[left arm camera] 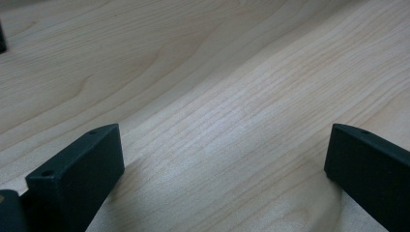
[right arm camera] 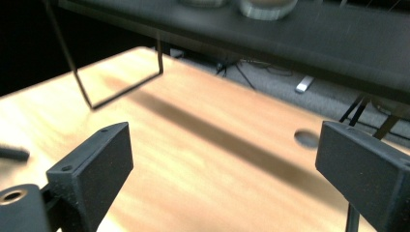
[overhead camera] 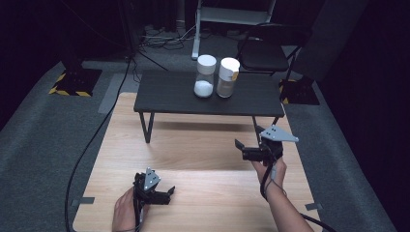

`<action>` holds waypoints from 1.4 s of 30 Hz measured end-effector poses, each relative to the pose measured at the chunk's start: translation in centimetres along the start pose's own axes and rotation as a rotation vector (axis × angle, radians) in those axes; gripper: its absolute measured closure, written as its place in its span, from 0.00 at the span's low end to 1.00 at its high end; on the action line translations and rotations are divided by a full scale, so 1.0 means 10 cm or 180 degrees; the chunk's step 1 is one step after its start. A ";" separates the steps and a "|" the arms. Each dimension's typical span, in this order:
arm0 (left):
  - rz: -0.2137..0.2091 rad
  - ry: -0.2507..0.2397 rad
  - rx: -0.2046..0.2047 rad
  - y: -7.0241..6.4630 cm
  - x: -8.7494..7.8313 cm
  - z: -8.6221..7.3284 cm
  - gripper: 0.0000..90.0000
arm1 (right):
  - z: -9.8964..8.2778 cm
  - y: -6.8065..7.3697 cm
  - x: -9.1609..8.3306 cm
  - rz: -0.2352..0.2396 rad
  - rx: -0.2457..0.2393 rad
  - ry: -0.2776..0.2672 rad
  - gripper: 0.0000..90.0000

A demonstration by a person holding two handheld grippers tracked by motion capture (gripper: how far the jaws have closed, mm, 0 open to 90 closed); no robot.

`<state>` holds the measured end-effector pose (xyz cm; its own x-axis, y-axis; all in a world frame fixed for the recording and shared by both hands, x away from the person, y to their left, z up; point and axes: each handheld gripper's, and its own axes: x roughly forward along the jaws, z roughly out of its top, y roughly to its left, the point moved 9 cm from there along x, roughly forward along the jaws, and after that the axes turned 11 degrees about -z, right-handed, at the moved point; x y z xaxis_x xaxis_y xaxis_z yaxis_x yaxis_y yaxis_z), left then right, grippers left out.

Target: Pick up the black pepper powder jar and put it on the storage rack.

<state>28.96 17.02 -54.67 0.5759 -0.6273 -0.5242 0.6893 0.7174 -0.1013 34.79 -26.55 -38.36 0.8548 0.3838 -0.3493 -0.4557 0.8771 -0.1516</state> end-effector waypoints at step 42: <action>-0.0065 0.0008 0.0052 0.05 -0.01 0.00 0.00 | -1.39 0.17 -0.02 0.0256 -0.0022 0.1121 0.03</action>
<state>29.27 17.44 -54.67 0.5606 -0.6411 -0.5242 0.7079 0.6994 -0.0983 30.40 -29.11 -51.44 0.6786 0.3274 -0.6575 -0.5208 0.8457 -0.1164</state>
